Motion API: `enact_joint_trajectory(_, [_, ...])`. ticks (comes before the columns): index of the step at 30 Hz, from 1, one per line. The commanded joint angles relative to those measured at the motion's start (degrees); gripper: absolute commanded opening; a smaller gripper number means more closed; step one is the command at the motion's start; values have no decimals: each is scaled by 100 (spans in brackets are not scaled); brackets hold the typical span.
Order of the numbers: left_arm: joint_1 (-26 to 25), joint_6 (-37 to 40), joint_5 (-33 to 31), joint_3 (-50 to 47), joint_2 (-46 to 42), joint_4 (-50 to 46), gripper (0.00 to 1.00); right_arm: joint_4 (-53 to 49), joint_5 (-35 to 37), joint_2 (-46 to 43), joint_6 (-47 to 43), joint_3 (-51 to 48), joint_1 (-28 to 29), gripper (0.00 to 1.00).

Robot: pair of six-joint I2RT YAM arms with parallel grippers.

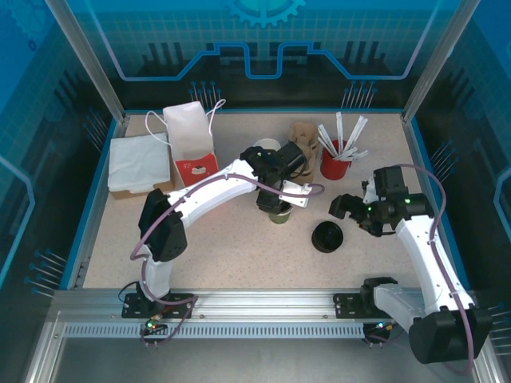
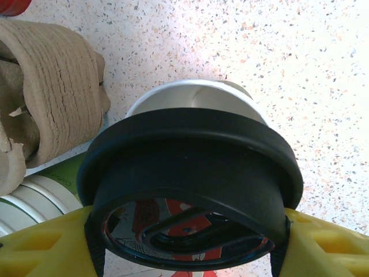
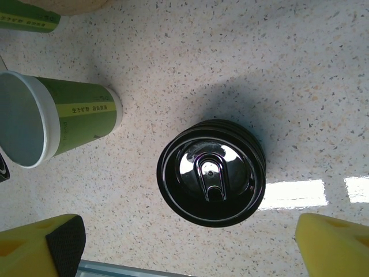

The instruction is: Pack the takeout coffee

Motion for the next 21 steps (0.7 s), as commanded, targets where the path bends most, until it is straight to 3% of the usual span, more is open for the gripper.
enact_joint_trajectory(1, [-53, 94, -56, 174, 72, -202, 66, -12, -166, -97, -66, -84, -115, 96])
enact_joint_trajectory(21, [-67, 53, 36, 477, 384, -356, 68, -34, -230, -213, -110, -156, -230, 96])
